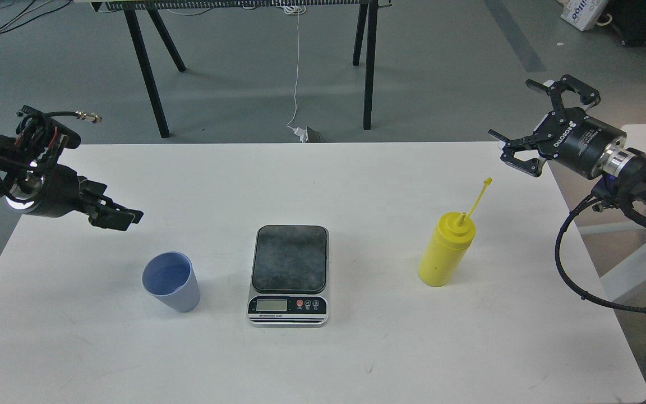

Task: Pour seasoning into cup on scale with both arms
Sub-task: 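Move the left gripper forward and down toward the blue cup, then close the left gripper around the blue cup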

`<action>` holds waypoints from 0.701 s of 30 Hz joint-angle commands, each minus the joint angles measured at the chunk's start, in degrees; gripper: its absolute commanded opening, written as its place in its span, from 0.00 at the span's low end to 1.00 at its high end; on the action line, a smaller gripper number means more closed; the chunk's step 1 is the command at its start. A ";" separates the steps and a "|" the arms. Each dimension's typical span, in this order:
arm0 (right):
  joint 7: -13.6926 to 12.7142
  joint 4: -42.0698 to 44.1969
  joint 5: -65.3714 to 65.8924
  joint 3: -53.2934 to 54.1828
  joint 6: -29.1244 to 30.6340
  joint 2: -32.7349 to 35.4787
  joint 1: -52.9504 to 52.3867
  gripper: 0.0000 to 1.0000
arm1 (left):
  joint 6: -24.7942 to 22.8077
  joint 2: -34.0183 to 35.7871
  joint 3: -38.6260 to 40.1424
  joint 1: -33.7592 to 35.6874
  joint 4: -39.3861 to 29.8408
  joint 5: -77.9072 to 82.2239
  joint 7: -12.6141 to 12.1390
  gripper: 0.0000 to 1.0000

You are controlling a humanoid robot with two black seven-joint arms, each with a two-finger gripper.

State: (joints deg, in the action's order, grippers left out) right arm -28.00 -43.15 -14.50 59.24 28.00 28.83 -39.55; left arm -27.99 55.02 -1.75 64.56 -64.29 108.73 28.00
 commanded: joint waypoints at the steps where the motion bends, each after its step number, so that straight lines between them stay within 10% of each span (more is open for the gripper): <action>1: 0.00 0.08 0.00 0.08 0.00 -1.14 0.00 0.99 | -0.01 0.62 -0.09 0.04 -0.05 -0.01 0.00 1.00; 21: 0.00 0.26 0.09 1.40 0.00 -1.67 0.08 0.99 | -0.01 5.36 -2.99 -0.58 -4.53 0.26 0.00 1.00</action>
State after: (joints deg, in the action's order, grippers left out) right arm -28.00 -43.06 -14.50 60.65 28.00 27.16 -39.47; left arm -28.00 59.86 -4.67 64.40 -68.67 108.90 27.99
